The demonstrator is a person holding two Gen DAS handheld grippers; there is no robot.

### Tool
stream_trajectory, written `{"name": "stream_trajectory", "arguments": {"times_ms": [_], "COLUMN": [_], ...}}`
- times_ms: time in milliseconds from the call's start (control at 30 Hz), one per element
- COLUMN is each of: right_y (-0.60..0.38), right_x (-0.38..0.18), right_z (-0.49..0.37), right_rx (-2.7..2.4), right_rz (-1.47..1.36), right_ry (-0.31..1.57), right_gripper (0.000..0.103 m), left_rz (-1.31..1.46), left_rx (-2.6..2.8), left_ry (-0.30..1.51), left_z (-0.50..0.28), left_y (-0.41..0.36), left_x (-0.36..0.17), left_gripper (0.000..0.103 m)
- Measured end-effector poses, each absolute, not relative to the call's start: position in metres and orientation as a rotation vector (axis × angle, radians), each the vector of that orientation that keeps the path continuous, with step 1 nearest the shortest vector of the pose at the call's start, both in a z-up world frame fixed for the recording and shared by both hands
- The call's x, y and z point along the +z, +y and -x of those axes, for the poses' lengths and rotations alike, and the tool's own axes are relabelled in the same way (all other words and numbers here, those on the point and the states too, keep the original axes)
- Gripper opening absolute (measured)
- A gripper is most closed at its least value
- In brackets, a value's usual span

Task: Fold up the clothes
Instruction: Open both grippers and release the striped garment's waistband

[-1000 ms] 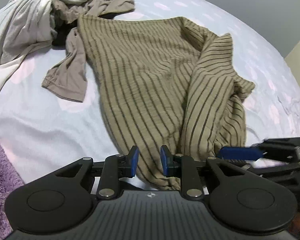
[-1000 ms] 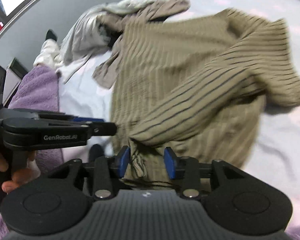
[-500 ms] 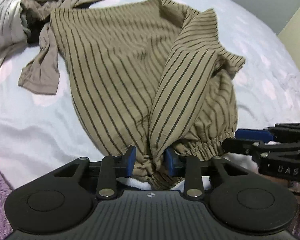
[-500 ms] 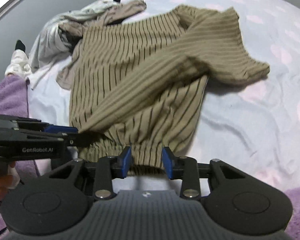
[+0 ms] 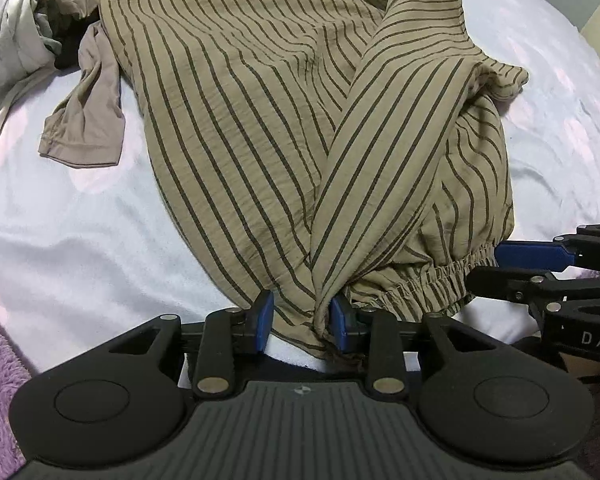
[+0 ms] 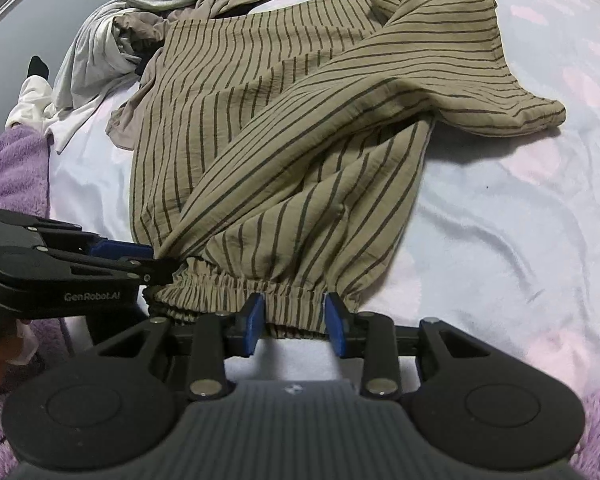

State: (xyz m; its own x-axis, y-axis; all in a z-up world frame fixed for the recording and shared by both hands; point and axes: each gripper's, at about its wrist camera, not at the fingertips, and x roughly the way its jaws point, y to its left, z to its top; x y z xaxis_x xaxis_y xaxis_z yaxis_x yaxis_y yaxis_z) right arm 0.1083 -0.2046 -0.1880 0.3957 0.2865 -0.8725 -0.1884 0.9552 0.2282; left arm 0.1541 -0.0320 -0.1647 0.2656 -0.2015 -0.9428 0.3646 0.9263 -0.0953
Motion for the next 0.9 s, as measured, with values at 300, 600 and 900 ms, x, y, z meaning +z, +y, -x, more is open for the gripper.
{"name": "stream_trajectory", "arguments": {"times_ms": [300,600,900], "right_y": [-0.217,-0.235,-0.282], "right_x": [-0.157,-0.124,-0.14], "right_z": [-0.101,-0.114,-0.154], "right_rx": [0.314,0.333,0.328], "right_rz": [-0.127,0.146,0.518], "right_ry": [1.05,0.979,0.96], "right_gripper": [0.041,0.043,0.042], "left_rz": [-0.135,-0.184,-0.328], "left_rx": [-0.411,-0.408,-0.407], "left_ry": [1.178,1.103,1.079], "left_z": [-0.149,-0.18,-0.224], "left_y": [-0.017,-0.028,-0.04], "left_x": [-0.129,-0.105,-0.11], "left_gripper": [0.047,0.047,0.047]}}
